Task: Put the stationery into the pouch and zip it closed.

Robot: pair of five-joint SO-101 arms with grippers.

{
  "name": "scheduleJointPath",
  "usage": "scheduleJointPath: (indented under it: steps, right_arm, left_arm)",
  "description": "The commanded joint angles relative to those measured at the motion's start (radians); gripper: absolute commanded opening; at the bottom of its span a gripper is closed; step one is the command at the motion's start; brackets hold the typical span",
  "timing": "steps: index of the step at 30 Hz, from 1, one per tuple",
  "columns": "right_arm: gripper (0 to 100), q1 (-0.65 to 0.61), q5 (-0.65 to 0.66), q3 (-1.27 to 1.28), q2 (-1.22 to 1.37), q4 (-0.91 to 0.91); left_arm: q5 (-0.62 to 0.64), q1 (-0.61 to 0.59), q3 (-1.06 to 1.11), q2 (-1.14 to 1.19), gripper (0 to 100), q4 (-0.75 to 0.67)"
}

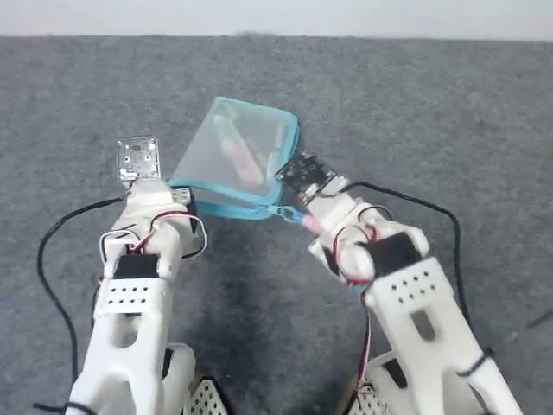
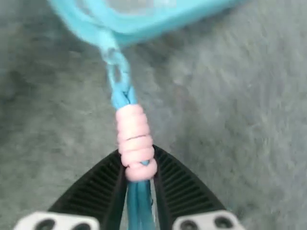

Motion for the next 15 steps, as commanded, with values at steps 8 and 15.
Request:
scheduleJointPath:
  steps: [8,15]
  right_arm:
    - [23.6,-0.111,-0.023,0.029,0.147,-0.099]
    - [23.8,-0.102,-0.029,0.035,0.148,-0.117]
  left_arm:
    - [-0.006,0.13,-0.019,-0.002,1,-0.028]
    - [-0.006,0.129,-0.021,-0.002,1,-0.028]
